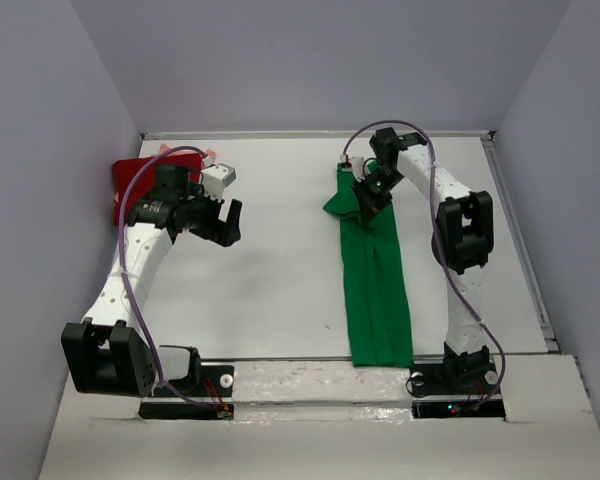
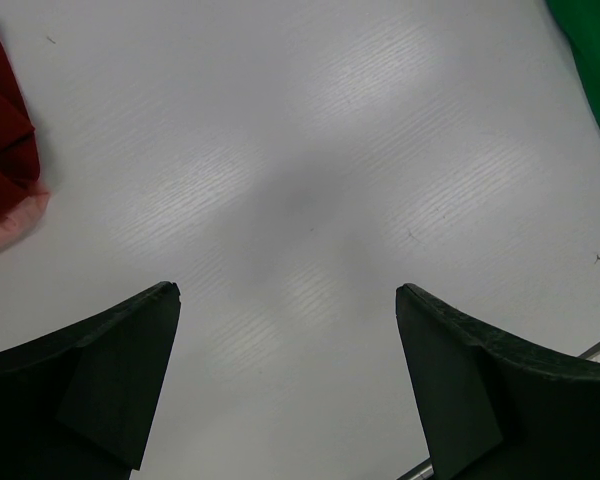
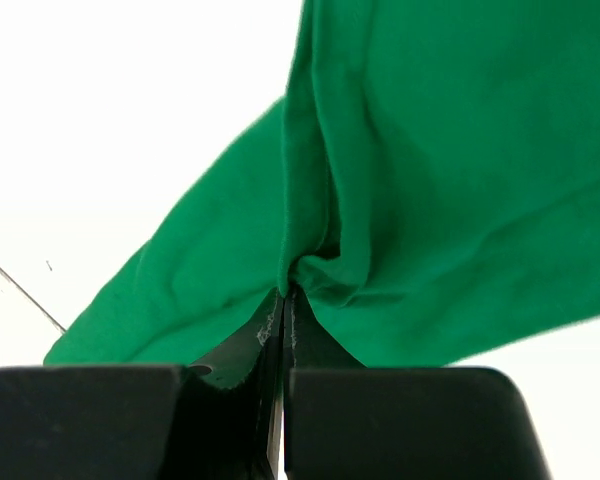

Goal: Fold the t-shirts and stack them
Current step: Rotate the tshirt 90 degrees

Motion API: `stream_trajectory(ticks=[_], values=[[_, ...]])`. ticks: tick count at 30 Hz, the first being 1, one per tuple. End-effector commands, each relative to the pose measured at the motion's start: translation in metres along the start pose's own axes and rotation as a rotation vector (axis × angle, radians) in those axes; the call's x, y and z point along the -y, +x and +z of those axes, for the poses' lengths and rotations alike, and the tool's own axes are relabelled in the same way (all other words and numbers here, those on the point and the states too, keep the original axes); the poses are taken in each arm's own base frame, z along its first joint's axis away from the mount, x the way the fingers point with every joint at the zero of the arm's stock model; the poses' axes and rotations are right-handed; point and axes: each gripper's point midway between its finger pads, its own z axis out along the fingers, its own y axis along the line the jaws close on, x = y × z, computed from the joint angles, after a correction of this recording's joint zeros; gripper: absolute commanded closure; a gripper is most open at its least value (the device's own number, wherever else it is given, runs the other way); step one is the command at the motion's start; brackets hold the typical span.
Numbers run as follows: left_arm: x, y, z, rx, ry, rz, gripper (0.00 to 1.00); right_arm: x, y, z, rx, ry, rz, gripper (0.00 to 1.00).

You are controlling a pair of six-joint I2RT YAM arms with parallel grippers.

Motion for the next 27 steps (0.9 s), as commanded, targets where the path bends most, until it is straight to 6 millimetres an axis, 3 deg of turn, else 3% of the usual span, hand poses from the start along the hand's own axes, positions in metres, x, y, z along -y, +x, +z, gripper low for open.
stream_trajectory(ticks=[1,7,15,18,21,22,27], values=[[0.003,-0.005,-0.009,0.041,0.001,0.015,0.01,-0.018,-0.013,0.009,-0.009,-0.056,-0.039,1.00],[0.004,-0.004,-0.010,0.048,0.001,0.017,0.01,-0.027,-0.015,0.022,-0.047,-0.063,-0.062,1.00],[0.005,-0.006,-0.010,0.051,0.007,0.016,0.01,-0.034,0.003,0.032,-0.124,-0.080,-0.072,1.00],[0.004,-0.005,-0.009,0.046,0.009,0.013,0.01,-0.033,0.006,0.027,-0.139,-0.067,-0.082,0.71],[0.005,-0.007,-0.010,0.049,0.011,0.015,0.01,-0.035,0.001,0.017,-0.124,-0.052,-0.097,0.57],[0.005,-0.008,-0.010,0.051,0.012,0.016,0.01,-0.037,-0.010,0.008,-0.089,-0.039,-0.114,0.49],[0.004,-0.007,-0.010,0.047,0.008,0.015,0.01,-0.044,-0.048,-0.025,0.028,0.001,-0.152,0.29]])
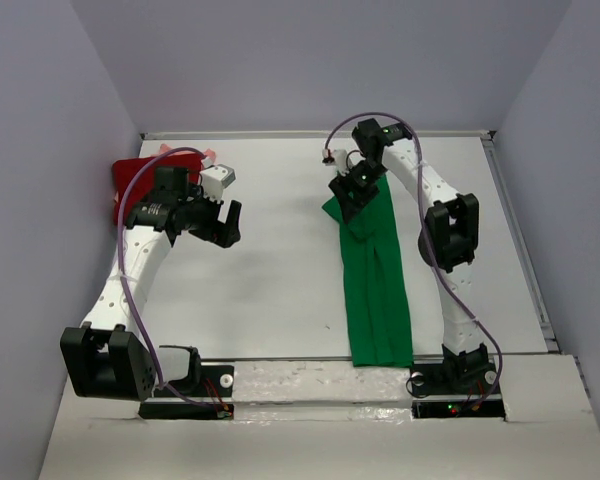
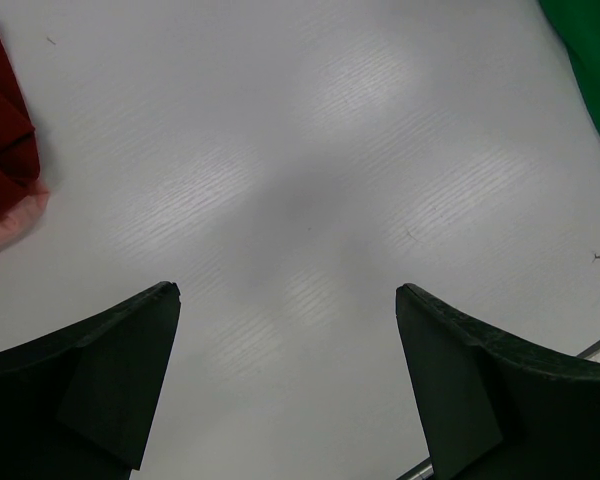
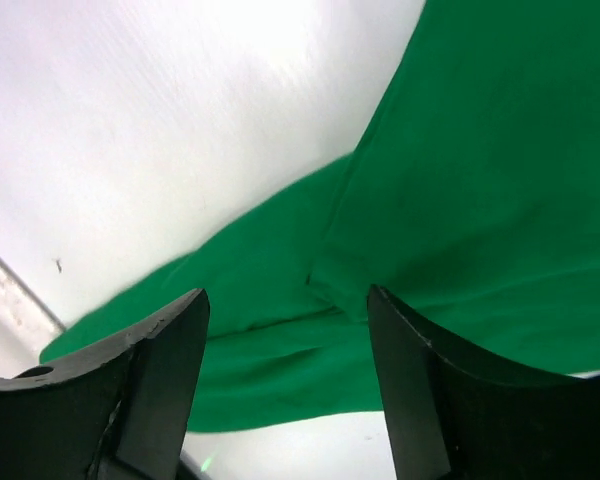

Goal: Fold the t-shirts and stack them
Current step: Rotate the tshirt 90 degrees

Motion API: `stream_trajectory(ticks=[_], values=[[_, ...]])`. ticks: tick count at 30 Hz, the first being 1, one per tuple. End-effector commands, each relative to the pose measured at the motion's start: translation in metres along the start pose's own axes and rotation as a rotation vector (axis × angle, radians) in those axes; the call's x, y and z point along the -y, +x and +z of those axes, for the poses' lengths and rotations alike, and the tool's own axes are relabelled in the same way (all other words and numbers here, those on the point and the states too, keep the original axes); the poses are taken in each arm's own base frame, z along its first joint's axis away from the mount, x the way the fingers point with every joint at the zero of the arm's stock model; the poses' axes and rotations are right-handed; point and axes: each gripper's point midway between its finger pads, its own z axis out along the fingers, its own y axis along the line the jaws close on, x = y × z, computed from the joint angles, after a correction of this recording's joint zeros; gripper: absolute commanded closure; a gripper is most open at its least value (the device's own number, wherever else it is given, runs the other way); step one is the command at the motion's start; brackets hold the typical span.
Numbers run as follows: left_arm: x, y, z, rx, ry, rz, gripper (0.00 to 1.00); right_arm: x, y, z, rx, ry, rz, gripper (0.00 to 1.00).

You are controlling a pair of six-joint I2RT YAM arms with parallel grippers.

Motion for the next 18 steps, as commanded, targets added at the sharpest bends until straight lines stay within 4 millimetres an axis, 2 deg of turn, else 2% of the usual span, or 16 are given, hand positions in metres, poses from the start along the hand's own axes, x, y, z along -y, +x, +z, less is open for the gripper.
stream_trajectory(ticks=[1,4,7,11,13,15,18], values=[[0.002,-0.007,-0.007,0.035,0.005,0.011,0.01,-0.012,-0.037,-0.045,0.118,0.054,-0.059,0.27],[0.002,-0.007,-0.008,0.037,0.001,0.012,0.01,0.000,-0.054,-0.050,0.170,0.114,-0.071,0.27],[0.000,-0.004,-0.007,0.032,-0.003,0.006,0.01,0.006,-0.061,-0.042,0.189,0.110,-0.069,0.27],[-0.002,-0.003,-0.006,0.029,-0.007,0.001,0.01,0.006,-0.055,-0.012,0.133,0.038,-0.056,0.34],[-0.002,-0.003,-0.005,0.026,-0.005,0.001,0.01,0.013,-0.047,0.005,0.098,0.026,-0.044,0.38],[-0.003,-0.002,-0.003,0.021,-0.004,-0.001,0.01,0.011,-0.043,0.017,0.074,0.012,-0.054,0.39],[-0.004,-0.003,0.000,0.015,0.000,-0.003,0.01,0.014,-0.043,0.024,0.068,0.002,-0.062,0.41]])
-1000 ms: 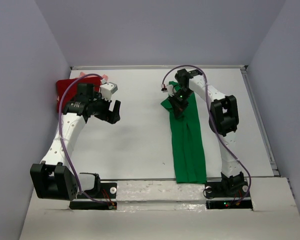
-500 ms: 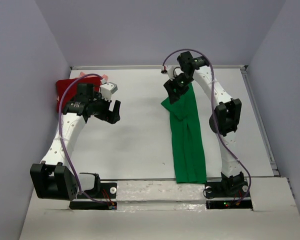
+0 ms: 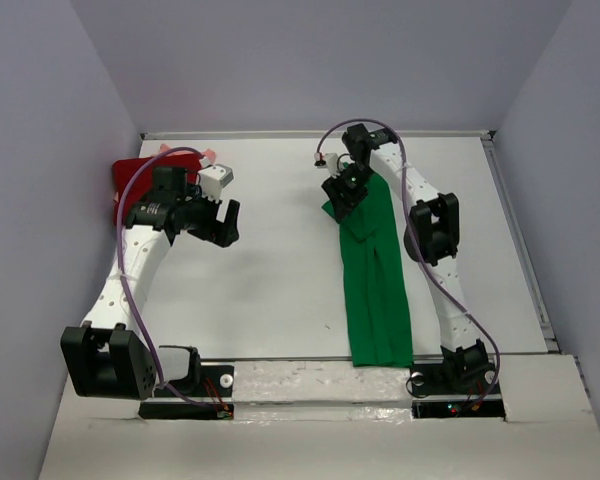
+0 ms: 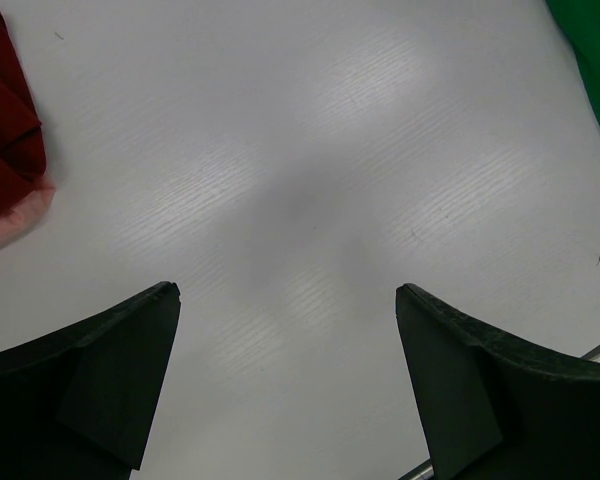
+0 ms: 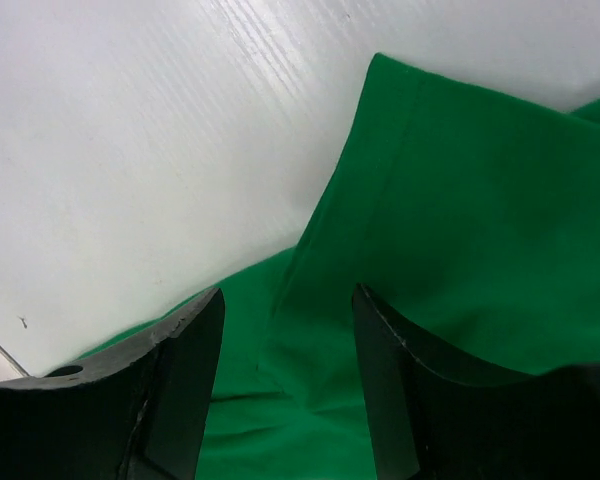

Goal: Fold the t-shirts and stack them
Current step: Rotate the tshirt 90 degrees

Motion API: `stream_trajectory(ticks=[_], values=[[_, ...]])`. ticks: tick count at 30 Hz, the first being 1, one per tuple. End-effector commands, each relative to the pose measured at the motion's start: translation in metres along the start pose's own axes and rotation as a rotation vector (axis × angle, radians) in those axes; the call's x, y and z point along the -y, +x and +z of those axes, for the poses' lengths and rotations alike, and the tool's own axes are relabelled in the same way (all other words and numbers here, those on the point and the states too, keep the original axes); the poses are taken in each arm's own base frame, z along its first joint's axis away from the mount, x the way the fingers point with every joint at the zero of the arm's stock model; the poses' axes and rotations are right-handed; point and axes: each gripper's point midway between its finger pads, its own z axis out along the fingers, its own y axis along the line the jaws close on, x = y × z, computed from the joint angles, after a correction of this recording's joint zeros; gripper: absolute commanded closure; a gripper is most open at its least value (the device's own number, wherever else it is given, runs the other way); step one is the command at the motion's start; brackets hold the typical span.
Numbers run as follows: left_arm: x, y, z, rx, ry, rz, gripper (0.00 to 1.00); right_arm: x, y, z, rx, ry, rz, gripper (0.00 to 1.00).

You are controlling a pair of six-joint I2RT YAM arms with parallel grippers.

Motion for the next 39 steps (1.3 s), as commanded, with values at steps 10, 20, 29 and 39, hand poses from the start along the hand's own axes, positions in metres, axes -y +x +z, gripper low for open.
stream_trajectory(ticks=[10,20,29,39], values=[[-0.001,-0.003,0.005,0.000,0.016,0.000,0.01,-0.028,-0.027,0.018,0.041,-0.026,-0.134,0.41],[-0.002,-0.002,0.007,-0.003,0.015,0.000,0.01,-0.004,-0.061,0.022,0.153,0.110,-0.168,0.40],[-0.004,-0.001,0.011,-0.012,0.017,-0.004,0.01,0.016,-0.079,0.016,0.191,0.242,-0.209,0.40],[-0.004,0.000,0.015,-0.021,0.025,-0.006,0.01,0.037,-0.064,0.037,0.132,0.298,-0.215,0.41]])
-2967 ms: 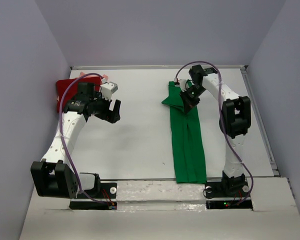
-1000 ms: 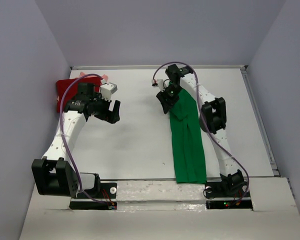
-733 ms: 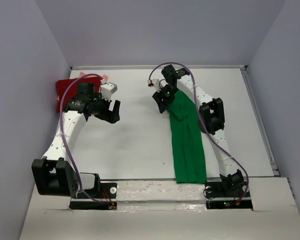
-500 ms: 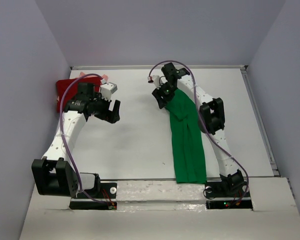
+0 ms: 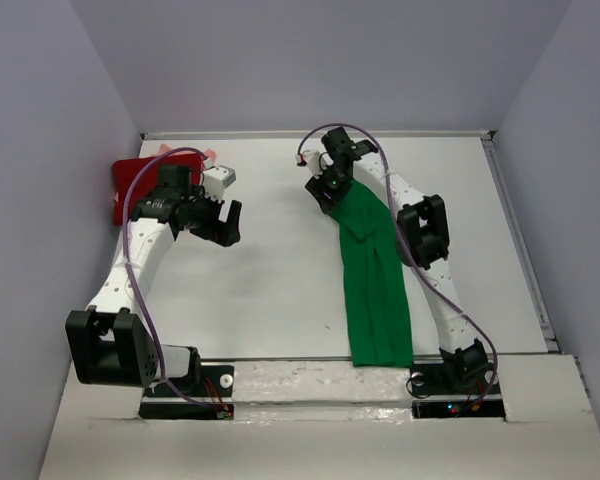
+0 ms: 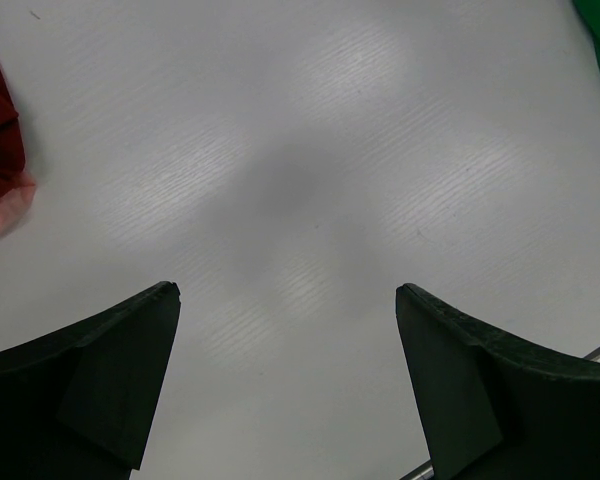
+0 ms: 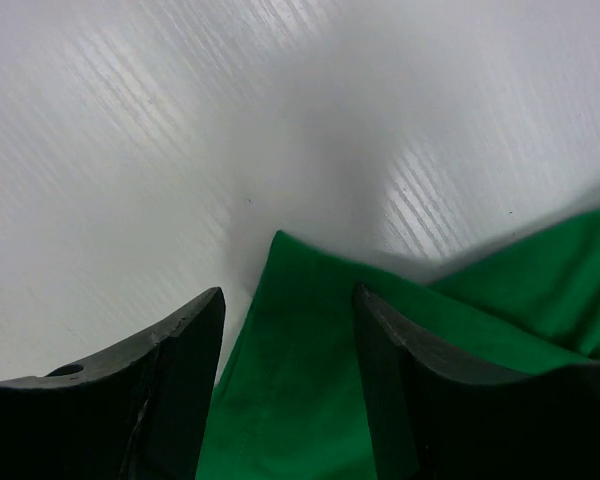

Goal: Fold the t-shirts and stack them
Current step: Rotate the tshirt 90 degrees

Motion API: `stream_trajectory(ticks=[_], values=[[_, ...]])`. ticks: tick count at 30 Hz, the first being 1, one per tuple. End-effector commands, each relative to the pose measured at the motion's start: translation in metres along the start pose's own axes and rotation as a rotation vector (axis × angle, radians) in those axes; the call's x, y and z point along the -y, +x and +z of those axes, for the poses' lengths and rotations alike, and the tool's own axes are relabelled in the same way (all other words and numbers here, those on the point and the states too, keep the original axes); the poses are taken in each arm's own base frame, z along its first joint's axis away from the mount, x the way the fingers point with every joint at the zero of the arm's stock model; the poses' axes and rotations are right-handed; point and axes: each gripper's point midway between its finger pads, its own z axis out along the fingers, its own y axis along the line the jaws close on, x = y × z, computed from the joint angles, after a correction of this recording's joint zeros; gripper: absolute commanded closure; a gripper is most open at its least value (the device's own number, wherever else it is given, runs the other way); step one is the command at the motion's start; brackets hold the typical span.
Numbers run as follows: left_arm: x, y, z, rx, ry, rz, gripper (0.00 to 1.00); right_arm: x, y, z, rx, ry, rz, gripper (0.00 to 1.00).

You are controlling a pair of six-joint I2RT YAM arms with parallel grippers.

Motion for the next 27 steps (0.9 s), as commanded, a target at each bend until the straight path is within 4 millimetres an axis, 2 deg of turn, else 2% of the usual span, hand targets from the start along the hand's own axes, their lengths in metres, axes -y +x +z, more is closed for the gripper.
stream_trajectory(ticks=[1,12,18,24,27], values=[[0.001,-0.007,-0.001,0.026,0.011,0.016,0.01,0.011,-0.012,-0.001,0.030,0.064,-0.042,0.41],[0.001,-0.007,0.001,0.026,0.020,0.016,0.01,0.014,0.000,0.009,-0.007,0.076,-0.039,0.44],[0.002,-0.006,0.001,0.026,0.020,0.018,0.01,0.012,0.001,0.014,-0.009,0.061,-0.036,0.54],[0.001,-0.005,0.002,0.022,0.022,0.016,0.01,-0.003,0.015,0.019,-0.048,-0.011,-0.016,0.63],[0.001,-0.005,0.003,0.020,0.025,0.014,0.01,-0.012,0.019,0.021,-0.064,-0.037,-0.021,0.74]])
